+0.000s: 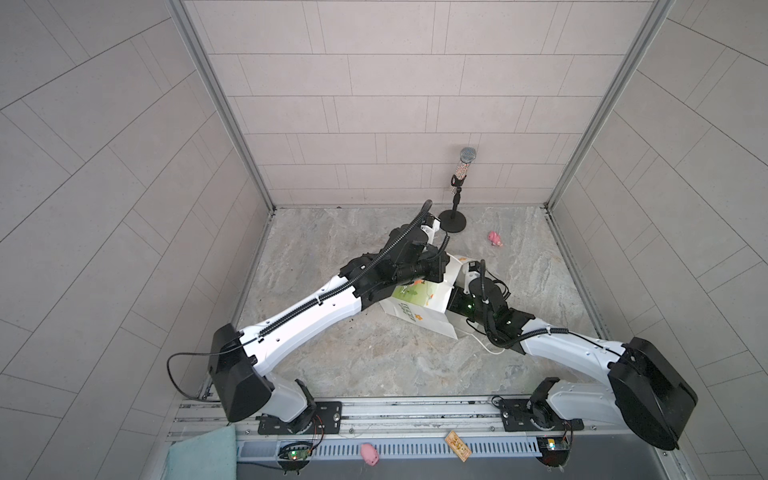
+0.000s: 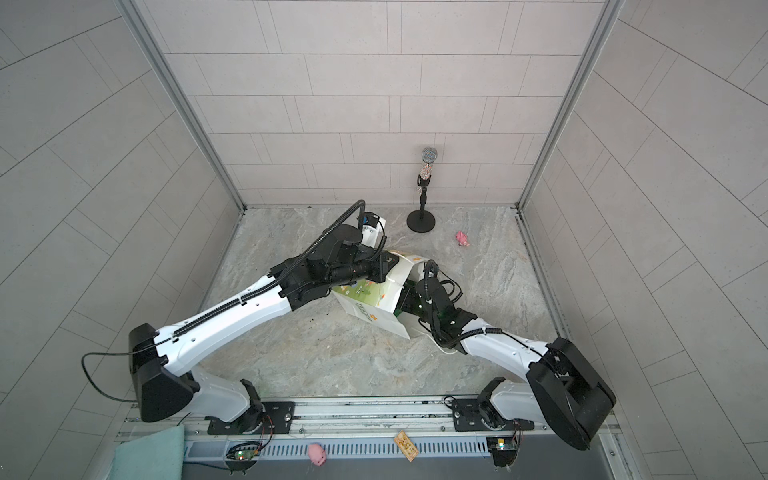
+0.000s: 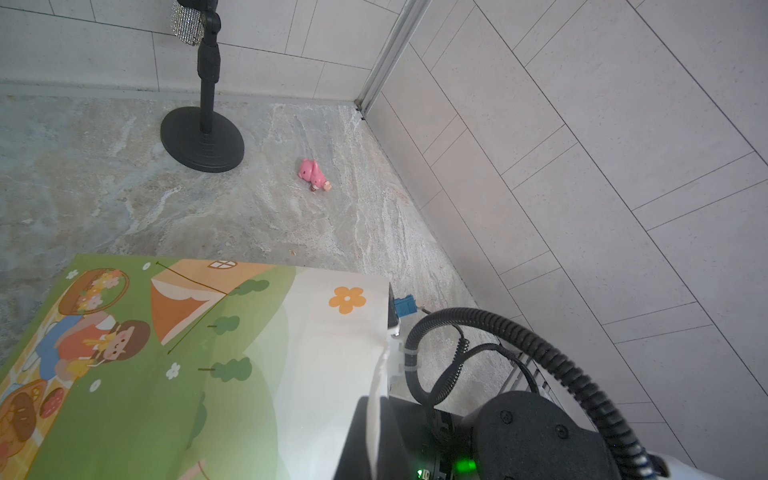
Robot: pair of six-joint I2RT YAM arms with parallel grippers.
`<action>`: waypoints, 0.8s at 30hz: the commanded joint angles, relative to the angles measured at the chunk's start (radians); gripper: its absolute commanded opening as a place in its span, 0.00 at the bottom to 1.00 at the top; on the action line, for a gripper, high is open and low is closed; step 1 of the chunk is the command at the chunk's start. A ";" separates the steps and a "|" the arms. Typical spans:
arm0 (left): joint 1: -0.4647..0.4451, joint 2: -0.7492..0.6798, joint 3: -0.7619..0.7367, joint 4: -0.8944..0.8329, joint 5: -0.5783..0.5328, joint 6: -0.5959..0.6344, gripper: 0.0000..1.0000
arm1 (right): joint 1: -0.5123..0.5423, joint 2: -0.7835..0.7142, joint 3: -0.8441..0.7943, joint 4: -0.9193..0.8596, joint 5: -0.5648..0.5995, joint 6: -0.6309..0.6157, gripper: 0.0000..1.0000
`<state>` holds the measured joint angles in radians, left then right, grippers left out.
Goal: Take the snacks out of the paper bag
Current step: 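Reach the right gripper into the bag opening toward the green FOX'S packets, then grasp a green FOX'S packet with the right gripper and pull it out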
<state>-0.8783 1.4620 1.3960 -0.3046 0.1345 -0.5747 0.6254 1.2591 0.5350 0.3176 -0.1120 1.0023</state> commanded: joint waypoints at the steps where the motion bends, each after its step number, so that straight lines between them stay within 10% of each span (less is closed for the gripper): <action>1: -0.002 -0.034 -0.005 0.002 0.003 0.016 0.00 | -0.003 0.014 0.029 0.027 -0.025 0.022 0.28; 8: -0.001 -0.036 -0.004 -0.001 -0.006 0.019 0.00 | -0.004 0.066 0.041 0.034 -0.027 0.029 0.29; 12: 0.000 -0.043 -0.006 -0.009 -0.032 0.025 0.00 | -0.003 0.083 0.057 0.041 -0.053 0.019 0.00; 24: 0.015 -0.082 -0.036 -0.051 -0.183 0.029 0.00 | -0.024 -0.078 0.065 -0.123 -0.036 -0.097 0.00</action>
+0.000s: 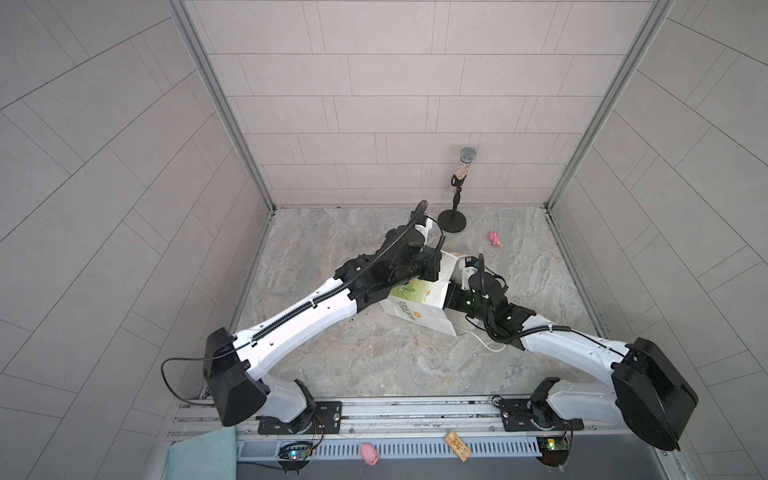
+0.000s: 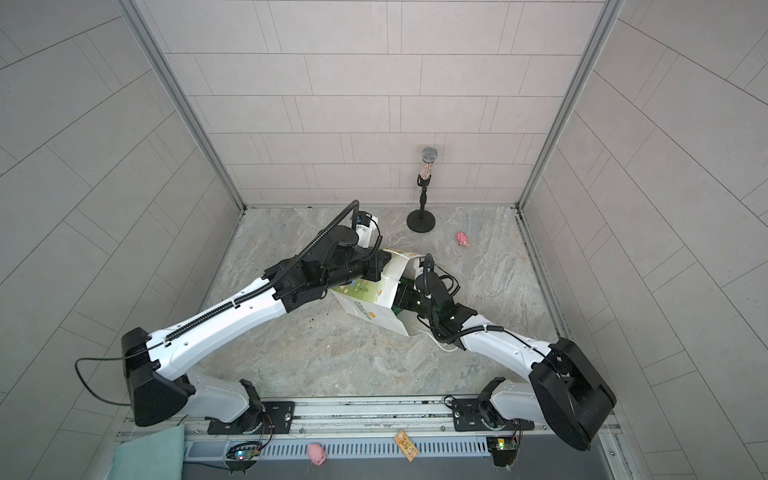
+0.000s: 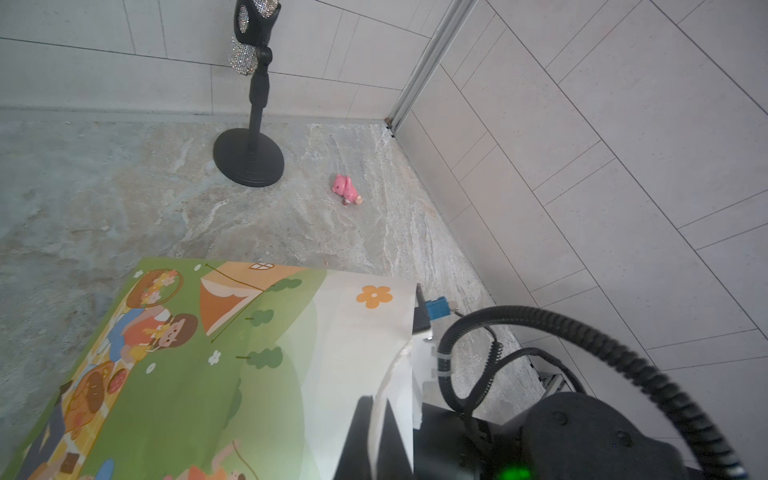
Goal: Take the snacks out of the paper bag
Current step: 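Grasp a green FOX'S packet with the right gripper and pull it out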
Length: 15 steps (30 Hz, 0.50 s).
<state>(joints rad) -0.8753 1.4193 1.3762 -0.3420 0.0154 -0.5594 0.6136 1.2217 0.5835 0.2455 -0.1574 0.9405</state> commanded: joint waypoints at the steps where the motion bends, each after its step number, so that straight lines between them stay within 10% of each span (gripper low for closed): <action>1: 0.015 -0.043 -0.020 -0.014 -0.066 0.014 0.00 | -0.015 -0.048 0.017 -0.059 0.006 -0.041 0.00; 15: 0.035 -0.068 -0.047 -0.012 -0.062 0.015 0.00 | -0.034 -0.137 0.090 -0.244 -0.026 -0.159 0.00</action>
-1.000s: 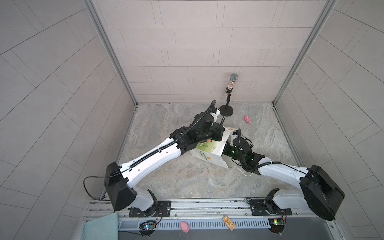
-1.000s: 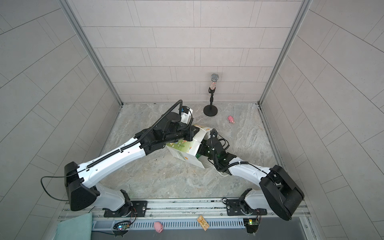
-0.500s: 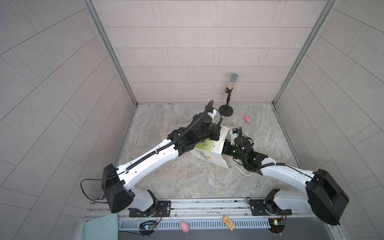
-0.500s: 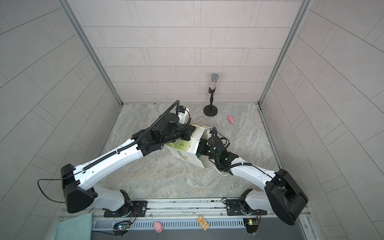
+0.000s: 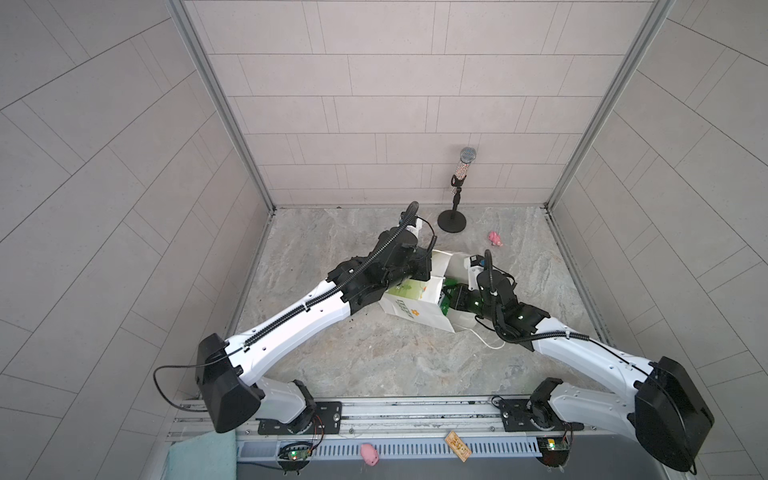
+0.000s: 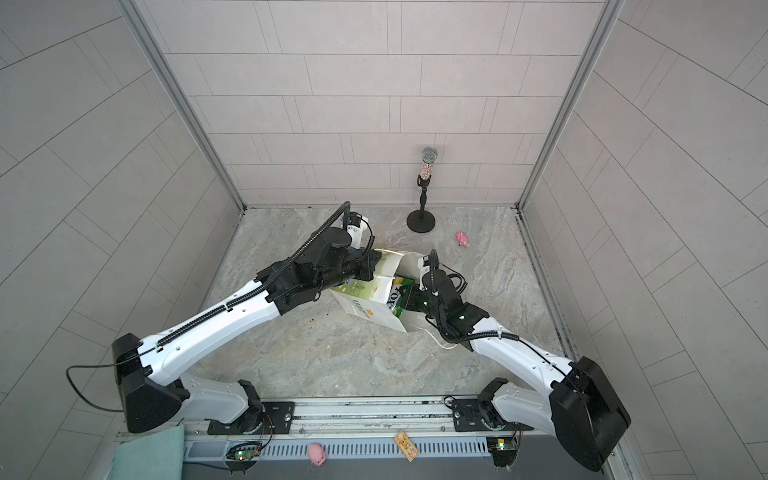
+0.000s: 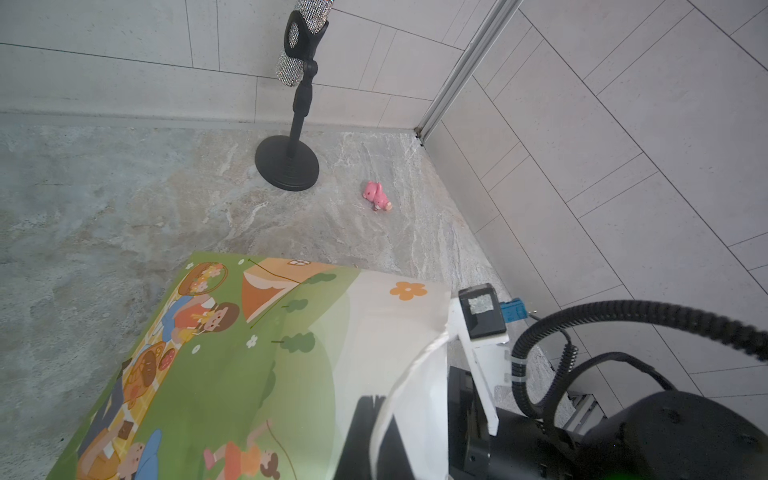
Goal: Take the snacks out of the paper bag
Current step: 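Grasp a green FOX'S packet with the right gripper and pull it out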
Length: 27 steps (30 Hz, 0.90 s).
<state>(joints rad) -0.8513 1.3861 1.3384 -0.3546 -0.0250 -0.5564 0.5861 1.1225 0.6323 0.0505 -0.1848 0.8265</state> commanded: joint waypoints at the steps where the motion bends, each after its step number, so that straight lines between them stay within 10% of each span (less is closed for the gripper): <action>1: 0.011 -0.034 -0.009 0.001 -0.021 0.012 0.00 | -0.008 -0.045 0.048 -0.056 -0.001 -0.053 0.00; 27: 0.015 -0.054 -0.031 0.003 -0.052 0.015 0.00 | -0.018 -0.229 0.249 -0.370 0.017 -0.245 0.00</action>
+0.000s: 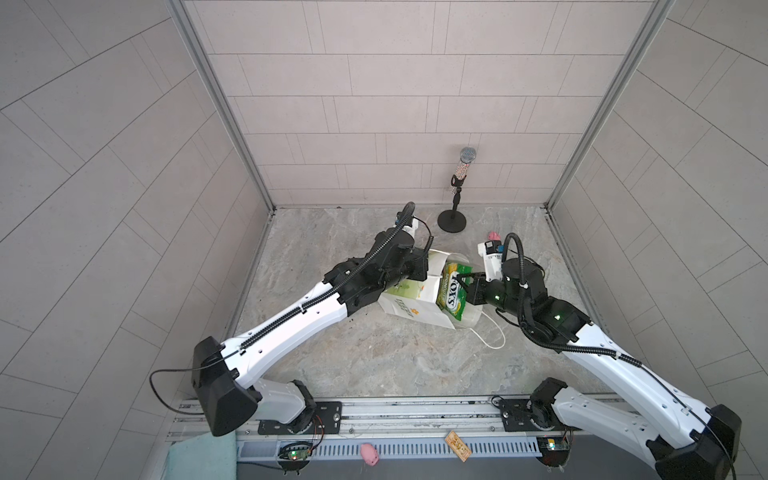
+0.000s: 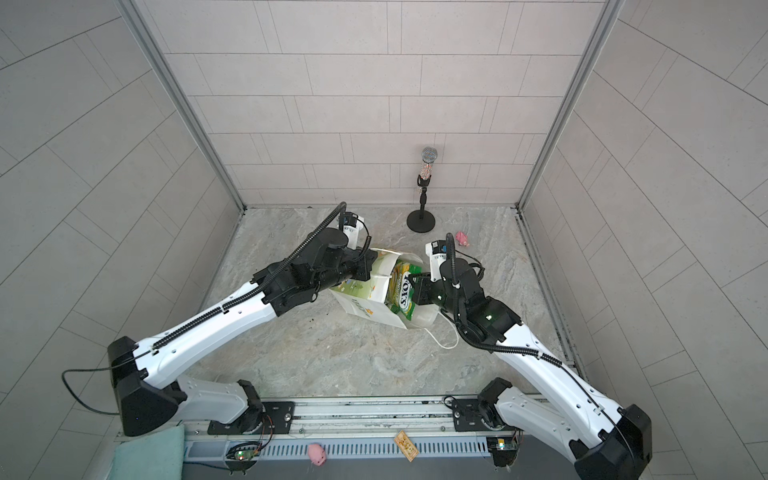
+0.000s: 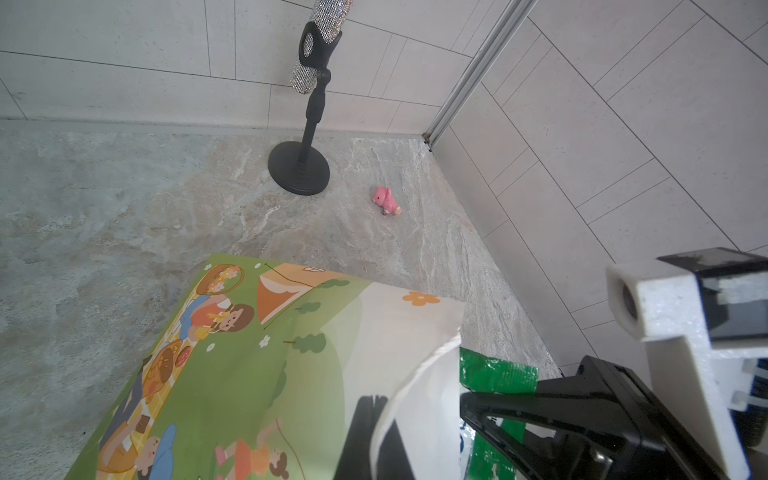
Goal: Take the snacks out of the paper bag
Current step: 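Grasp a green FOX'S packet with the right gripper and pull it out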
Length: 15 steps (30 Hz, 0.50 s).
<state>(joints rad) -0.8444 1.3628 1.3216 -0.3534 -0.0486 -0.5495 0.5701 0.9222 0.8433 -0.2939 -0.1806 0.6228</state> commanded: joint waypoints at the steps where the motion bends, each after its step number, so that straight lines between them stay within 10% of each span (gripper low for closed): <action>1: 0.008 -0.032 -0.014 0.002 -0.028 0.008 0.00 | -0.001 -0.036 0.048 -0.033 0.009 -0.048 0.00; 15: 0.010 -0.058 -0.031 -0.002 -0.052 0.022 0.00 | -0.002 -0.136 0.188 -0.176 0.085 -0.130 0.00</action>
<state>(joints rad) -0.8429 1.3365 1.3010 -0.3546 -0.0711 -0.5446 0.5701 0.8169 0.9897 -0.4648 -0.1440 0.5304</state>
